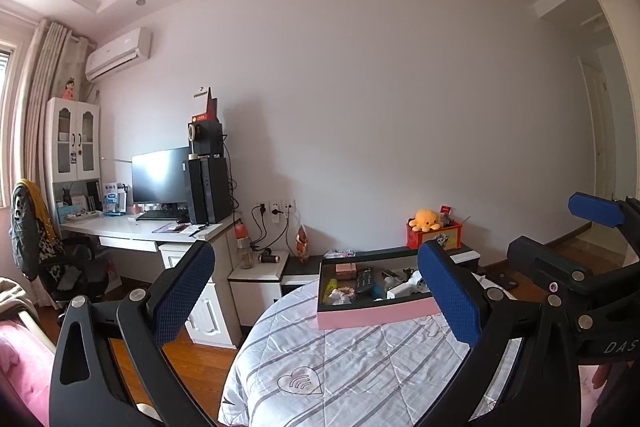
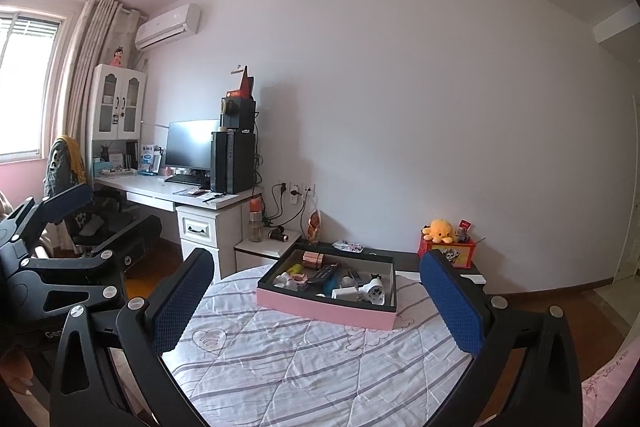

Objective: Organize rigid objects

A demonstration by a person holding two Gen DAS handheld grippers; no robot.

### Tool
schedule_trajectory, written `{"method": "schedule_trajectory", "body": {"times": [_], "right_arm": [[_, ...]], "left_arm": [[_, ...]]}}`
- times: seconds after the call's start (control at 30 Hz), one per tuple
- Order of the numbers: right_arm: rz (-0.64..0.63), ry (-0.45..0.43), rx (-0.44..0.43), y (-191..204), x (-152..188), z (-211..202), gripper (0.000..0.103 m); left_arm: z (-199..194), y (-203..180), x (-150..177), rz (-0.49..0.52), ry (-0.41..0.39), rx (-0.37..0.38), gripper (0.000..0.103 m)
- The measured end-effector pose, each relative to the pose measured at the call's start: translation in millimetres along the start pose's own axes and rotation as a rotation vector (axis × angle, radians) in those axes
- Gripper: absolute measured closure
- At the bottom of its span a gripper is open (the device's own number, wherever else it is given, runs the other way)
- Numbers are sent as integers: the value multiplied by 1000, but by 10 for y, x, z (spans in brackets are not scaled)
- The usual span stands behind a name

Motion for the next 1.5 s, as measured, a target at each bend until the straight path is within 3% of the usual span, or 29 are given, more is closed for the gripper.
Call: {"method": "schedule_trajectory", "body": {"times": [1.5], "right_arm": [[-5, 28, 18, -2, 54, 83, 0]], "left_arm": [[113, 12, 91, -5, 49, 0, 0]]}}
Point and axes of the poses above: each gripper's, at about its wrist camera, not at the fingertips, and z roughly the way its jaws point, y to its left, x to its underside, the point moved 10 cm from there along z, roughly the way its jaws point, and after that the axes turned 4 degrees about z, right-handed, at the moved point
